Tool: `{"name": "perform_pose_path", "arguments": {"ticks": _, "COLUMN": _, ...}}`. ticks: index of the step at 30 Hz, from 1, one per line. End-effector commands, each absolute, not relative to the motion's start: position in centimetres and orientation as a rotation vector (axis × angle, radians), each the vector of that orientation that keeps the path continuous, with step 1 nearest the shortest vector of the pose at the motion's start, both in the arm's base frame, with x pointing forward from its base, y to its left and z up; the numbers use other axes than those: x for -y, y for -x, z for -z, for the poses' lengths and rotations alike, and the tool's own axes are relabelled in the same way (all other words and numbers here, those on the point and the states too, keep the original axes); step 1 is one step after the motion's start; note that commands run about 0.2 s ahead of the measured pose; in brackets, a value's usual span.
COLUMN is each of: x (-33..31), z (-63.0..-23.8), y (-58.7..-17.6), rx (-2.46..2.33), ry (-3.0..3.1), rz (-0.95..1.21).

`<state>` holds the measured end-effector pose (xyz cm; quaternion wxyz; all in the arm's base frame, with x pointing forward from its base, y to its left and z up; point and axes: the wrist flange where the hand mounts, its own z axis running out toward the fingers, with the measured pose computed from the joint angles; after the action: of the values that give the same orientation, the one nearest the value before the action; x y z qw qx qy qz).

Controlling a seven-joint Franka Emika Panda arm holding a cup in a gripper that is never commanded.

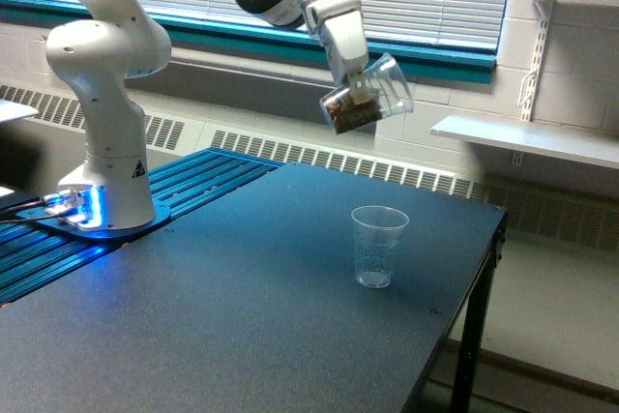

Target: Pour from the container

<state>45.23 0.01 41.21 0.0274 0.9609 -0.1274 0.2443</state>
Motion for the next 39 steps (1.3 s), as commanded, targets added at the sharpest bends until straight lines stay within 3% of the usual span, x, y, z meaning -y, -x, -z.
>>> {"name": "perform_pose_path", "arguments": {"ticks": 1, "x": 0.1, "z": -40.4, "y": -44.7, "rx": 0.385, "ry": -2.958, "rz": -0.739}}
{"name": "perform_pose_path", "arguments": {"ticks": 39, "x": 0.3, "z": -35.3, "y": -43.1, "rx": 0.361, "ry": -2.856, "rz": -0.491}}
